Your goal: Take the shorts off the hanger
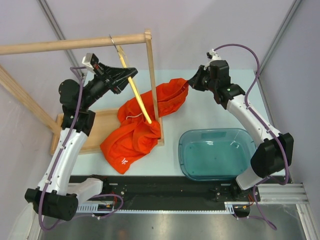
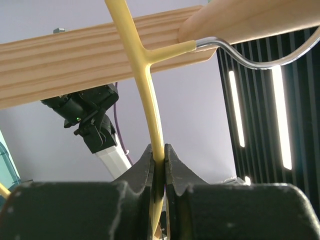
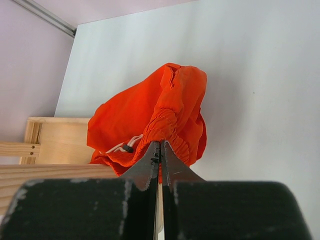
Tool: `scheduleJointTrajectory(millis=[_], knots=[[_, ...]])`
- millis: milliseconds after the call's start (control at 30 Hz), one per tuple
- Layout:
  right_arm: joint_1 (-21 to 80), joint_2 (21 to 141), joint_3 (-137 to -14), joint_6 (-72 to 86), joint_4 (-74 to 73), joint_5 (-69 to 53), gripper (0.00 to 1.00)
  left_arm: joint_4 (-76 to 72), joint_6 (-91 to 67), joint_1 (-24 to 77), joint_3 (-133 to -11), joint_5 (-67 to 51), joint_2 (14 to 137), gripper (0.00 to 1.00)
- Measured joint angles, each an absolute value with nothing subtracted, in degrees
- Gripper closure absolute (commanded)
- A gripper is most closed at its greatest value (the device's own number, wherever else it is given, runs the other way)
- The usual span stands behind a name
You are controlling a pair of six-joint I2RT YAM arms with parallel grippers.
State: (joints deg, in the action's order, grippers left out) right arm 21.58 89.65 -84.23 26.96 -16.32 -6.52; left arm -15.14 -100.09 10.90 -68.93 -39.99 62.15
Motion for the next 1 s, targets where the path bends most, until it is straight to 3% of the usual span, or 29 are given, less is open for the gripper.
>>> scheduleJointTrajectory(millis=[33,167,267,467,733,1000], knots=[[21.6,89.6,-84.2,27.0,-16.3,-6.5,1.00,-14.9,-100.0,10.9,-68.6,-39.6,61.8,0.94],[21.6,89.1,-84.2,27.0,-16.3,-6.5,1.00,-14.1,-99.0,10.9,-66.4,-37.4,59.8,0.61],[21.6,88.4,-84.2,27.0,-16.3,-6.5,1.00,-12.9,-97.0,10.9,-63.3,-36.2,56.9,0.47],[21.4,86.6,-84.2,27.0,-16.1,-6.5,1.00,-11.4,-92.1,10.9,-57.7,-35.2,51.7,0.35],[20.4,85.4,-88.9,26.5,-19.4,-5.7,1.00,3.2,-70.6,10.9,-56.9,-34.9,44.7,0.31],[18.8,82.0,-97.4,24.8,-23.8,-3.3,1.00,29.9,-44.6,10.9,-61.0,-15.9,31.3,0.28]])
